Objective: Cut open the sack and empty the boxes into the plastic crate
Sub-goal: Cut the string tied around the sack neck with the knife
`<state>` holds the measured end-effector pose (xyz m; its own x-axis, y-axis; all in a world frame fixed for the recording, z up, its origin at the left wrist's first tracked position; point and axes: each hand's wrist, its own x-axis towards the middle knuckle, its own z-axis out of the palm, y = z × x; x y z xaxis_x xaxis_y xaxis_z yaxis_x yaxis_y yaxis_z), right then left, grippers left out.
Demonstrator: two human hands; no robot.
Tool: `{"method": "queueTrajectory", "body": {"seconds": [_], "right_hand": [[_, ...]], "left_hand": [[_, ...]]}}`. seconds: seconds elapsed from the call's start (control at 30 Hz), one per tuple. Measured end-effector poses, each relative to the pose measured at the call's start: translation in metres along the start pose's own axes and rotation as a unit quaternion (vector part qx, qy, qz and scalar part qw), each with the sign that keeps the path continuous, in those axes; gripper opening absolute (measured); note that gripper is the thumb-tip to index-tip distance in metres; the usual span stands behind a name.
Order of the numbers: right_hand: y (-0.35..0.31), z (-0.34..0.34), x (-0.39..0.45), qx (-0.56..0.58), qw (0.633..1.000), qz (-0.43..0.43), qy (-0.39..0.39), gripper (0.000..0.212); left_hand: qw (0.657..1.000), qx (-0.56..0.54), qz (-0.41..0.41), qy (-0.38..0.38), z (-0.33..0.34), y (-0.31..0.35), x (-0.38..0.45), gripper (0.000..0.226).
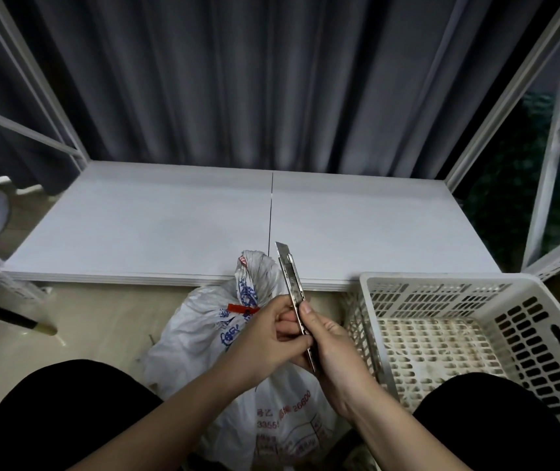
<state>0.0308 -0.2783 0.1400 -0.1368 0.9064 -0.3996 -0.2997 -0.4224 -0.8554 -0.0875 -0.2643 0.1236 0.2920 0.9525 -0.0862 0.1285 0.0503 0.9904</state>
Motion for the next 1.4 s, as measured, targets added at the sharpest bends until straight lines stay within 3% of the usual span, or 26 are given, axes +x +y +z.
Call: {"method": "queueTrajectory", "body": {"seconds": [0.23, 0.37, 0.5, 0.83, 0.97, 1.1, 1.27, 1.4], "right_hand": [[-0.001, 0.004, -0.002, -0.024, 0.999, -0.008, 0.022, 0.039], [-0.002, 0.009, -0.002, -0.033, 0.997, -0.024, 0.059, 0.044], [0.002, 0.014, -0.001, -0.004, 0.995, -0.036, 0.094, 0.044], [0.003, 0.016, 0.006, -0.002, 0.994, -0.024, 0.107, 0.046], [-0.004, 0.008, 0.005, -0.038, 0.997, 0.004, 0.064, 0.054], [-0.003, 0.006, 0.007, -0.049, 0.998, -0.035, 0.032, 0.036], [-0.007, 0.000, 0.010, 0.035, 0.999, -0.016, -0.036, 0.015], [-0.010, -0.003, 0.007, 0.050, 0.997, 0.000, -0.060, 0.007]], "left_hand": [[0.981, 0.189, 0.044, 0.007, 0.000, -0.002, -0.001, 0.028], [0.973, 0.216, 0.064, 0.046, 0.009, -0.008, -0.004, 0.020], [0.969, 0.223, 0.066, 0.086, 0.017, -0.012, -0.003, 0.043], [0.984, 0.108, 0.009, 0.139, 0.026, -0.013, -0.004, 0.027], [0.993, 0.059, -0.026, 0.099, 0.021, -0.010, 0.002, 0.028], [0.995, -0.028, -0.048, 0.087, 0.014, -0.003, 0.007, 0.039], [0.985, -0.152, -0.072, 0.022, -0.002, 0.011, 0.008, 0.051], [0.981, -0.165, -0.068, 0.072, -0.014, 0.010, 0.012, 0.038]]}}
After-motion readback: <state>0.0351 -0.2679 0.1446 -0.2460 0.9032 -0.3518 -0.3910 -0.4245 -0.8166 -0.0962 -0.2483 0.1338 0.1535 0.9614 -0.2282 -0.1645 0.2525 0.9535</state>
